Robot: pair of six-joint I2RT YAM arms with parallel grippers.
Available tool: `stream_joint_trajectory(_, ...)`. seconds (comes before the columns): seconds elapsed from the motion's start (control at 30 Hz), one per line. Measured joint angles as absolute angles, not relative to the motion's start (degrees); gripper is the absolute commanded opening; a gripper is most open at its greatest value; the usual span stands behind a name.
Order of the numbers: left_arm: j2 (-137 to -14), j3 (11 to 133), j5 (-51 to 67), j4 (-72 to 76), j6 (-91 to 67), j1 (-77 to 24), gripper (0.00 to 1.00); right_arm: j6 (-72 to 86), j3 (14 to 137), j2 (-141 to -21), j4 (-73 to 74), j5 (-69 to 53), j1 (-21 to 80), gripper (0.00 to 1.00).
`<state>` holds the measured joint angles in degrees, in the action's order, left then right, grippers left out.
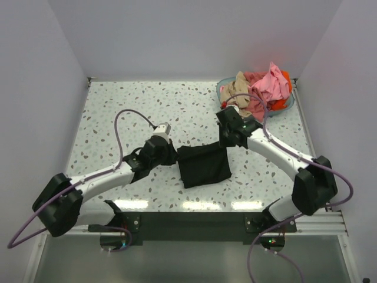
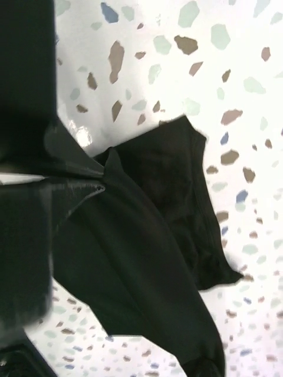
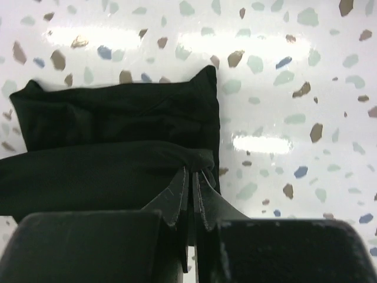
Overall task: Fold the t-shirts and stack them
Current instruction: Fold the tshirt
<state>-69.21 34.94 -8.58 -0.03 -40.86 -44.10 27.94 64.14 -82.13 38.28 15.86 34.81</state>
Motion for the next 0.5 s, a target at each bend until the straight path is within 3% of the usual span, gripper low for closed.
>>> stream_joint_trajectory(0.07,-73.6,35.8,-7.0,1.5,-40.1,-41.0,0.45,27.2,66.7,-87.2,36.4,14.1,32.3,0.31)
stream_joint_trajectory(0.1,-76.1,37.0,-6.7,1.1,-39.6,-39.5,0.76,26.9,68.5,-90.1,36.0,13.5,31.1,0.47)
stream_joint_trajectory(0.13,-78.6,38.4,-6.7,0.7,-39.1,-38.3,0.87,26.5,70.6,-92.6,35.6,13.1,29.9,0.61)
stream_joint_trajectory(0.17,-80.4,40.1,-6.8,0.0,-39.3,-37.4,0.95,26.2,72.7,-94.8,35.4,12.7,29.0,0.65)
stream_joint_trajectory(0.2,-81.9,42.5,-7.3,-1.3,-39.2,-36.4,1.0,25.6,74.5,-96.2,35.2,12.4,28.3,0.69)
stream_joint_trajectory(0.27,-82.4,46.2,-8.2,-2.9,-38.8,-35.8,1.0,25.3,76.9,-96.7,35.1,12.0,27.4,0.74)
stream_joint_trajectory(0.43,-78.8,49.7,-8.5,-2.7,-37.9,-35.8,1.0,24.5,76.7,-90.5,33.6,10.7,27.6,0.73)
stream_joint_trajectory(0.5,-77.0,48.2,-7.7,-2.1,-37.9,-35.7,1.0,24.3,74.1,-86.5,32.9,9.9,27.8,0.68)
